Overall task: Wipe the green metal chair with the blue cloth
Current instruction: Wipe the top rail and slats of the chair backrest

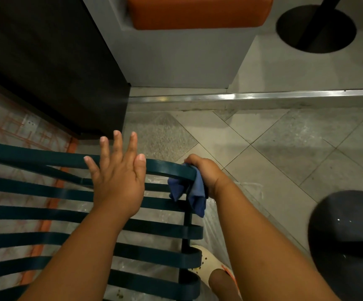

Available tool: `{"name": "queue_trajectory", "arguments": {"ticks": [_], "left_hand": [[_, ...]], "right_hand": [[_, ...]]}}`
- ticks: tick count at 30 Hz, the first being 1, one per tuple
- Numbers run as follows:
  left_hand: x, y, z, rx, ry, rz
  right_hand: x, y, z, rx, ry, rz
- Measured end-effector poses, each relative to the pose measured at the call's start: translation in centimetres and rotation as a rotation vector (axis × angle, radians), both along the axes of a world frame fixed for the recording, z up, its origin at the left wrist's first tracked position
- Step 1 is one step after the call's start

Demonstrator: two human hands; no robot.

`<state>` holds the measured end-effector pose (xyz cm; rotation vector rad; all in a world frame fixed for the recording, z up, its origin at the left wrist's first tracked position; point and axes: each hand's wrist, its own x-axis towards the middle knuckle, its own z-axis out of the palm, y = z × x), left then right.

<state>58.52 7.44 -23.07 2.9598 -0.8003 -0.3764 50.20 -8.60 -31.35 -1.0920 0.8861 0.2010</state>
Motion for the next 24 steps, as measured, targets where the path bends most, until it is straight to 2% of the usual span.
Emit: {"name": "queue_trajectory", "arguments": {"ticks": [2,3,4,7,9,11,13,14,16,18,20,24], "left_hand": [[0.0,-0.3,0.5,0.042,0.002,-0.004],[-0.2,-0.6,0.7,0.041,-0.009,-0.013],[-0.3,-1.2,0.9,0.037,-0.023,-0.03],[-1.4,-3.1,0.7,0.045,-0.02,-0.093],[-2.1,-3.8,0.3,0.061,-0.035,-0.117],[-2.2,-3.8,0.0,0.062,-0.07,-0.123],[-2.2,-3.7,-0.1,0.065,-0.082,-0.128],[-2.3,-3.7,-0.1,0.069,-0.085,-0.13],[-2.2,-3.7,-0.1,0.07,-0.084,-0.132],[-2.2,-3.8,-0.3,0.06,-0.088,-0.137],[-2.1,-3.7,-0.4,0.049,-0.105,-0.14],[-2.2,-3.6,-0.6,0.044,-0.102,-0.136]], "right_hand": [[-0.1,1.3,0.7,0.035,-0.02,-0.157],[-0.2,2.3,1.3,-0.015,-0.034,-0.215],[-0.2,3.4,1.7,-0.154,-0.047,-0.26],[-0.5,8.0,2.9,-0.779,-0.178,-0.28],[-0.9,10.3,2.6,-0.836,-0.277,-0.339],[-1.4,10.7,1.2,-0.641,-0.328,-0.489],[-1.9,9.8,-1.2,-0.314,-0.286,-0.649],[-2.0,8.8,-2.0,-0.111,-0.228,-0.666],[-2.1,6.2,-3.9,0.169,-0.055,-0.564],[-1.9,3.7,-4.1,0.257,0.018,-0.296],[-1.4,2.2,-3.8,0.237,0.039,-0.152],[-2.3,1.2,-3.8,0.317,0.104,-0.196]]}}
